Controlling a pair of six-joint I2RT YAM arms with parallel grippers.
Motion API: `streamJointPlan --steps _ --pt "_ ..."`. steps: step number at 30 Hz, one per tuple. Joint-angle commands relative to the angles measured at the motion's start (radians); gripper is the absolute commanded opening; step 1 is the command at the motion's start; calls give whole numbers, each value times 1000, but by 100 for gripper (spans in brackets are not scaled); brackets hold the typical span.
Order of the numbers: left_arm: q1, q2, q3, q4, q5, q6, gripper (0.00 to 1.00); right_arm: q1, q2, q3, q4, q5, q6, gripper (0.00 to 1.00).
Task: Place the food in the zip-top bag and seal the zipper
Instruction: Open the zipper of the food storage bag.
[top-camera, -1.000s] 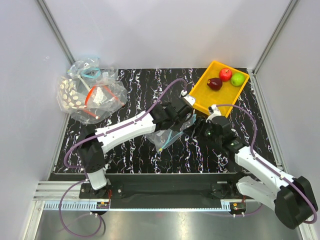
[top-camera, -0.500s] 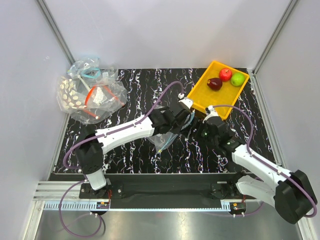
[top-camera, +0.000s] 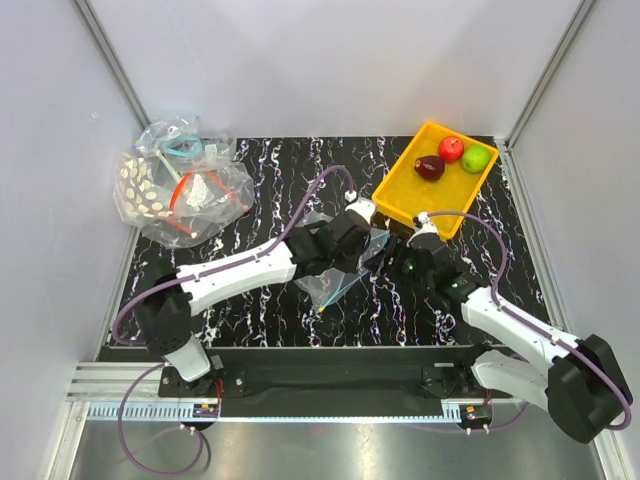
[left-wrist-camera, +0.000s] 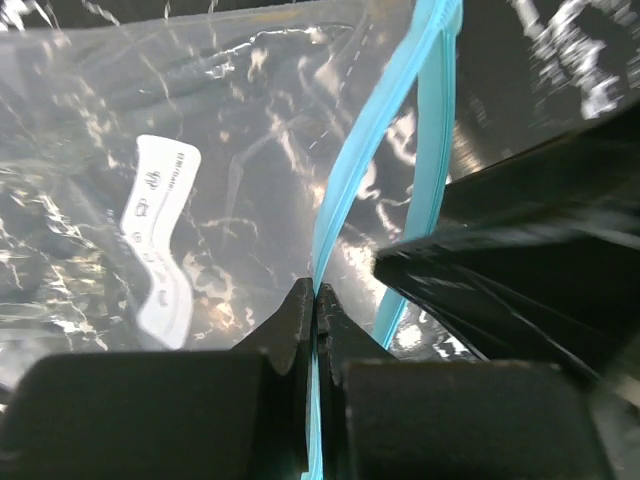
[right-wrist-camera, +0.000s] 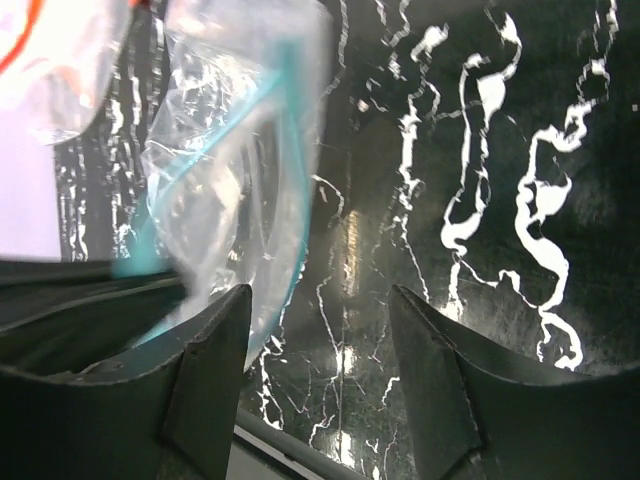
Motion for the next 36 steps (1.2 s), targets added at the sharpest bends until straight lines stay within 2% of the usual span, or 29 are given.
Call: streamJointPlan --steps 1,6,11,14,16,17,21,25,30,31,32,35,36 --pt "2 -71 22 63 3 -14 0 16 43 7 38 34 32 64" --pt "4 -88 36 73 2 -14 0 49 112 10 107 33 47 62" --pt "41 -45 97 63 -9 4 0 117 92 -24 136 82 82 57" --pt "56 -21 152 52 8 12 0 140 80 -38 121 116 87 46" --pt "61 -8 212 18 14 31 0 142 83 -47 104 137 86 37" --pt "62 -1 236 -5 12 45 0 142 84 -54 89 159 86 29" --pt "62 35 364 -178 -44 128 0 142 78 -73 67 191 87 20" --pt "61 52 469 -322 -154 217 0 142 93 -68 21 234 79 16" --pt "61 55 488 -405 -267 285 2 140 130 -56 4 265 64 15" --pt "61 55 494 -414 -273 286 5 142 130 -56 10 265 61 15" --pt "61 56 497 -421 -264 288 12 140 132 -55 15 263 60 15" --pt "59 36 462 -398 -158 276 37 142 127 -35 13 262 46 15" --pt "58 16 415 -364 -135 262 48 140 126 -28 13 263 40 15"
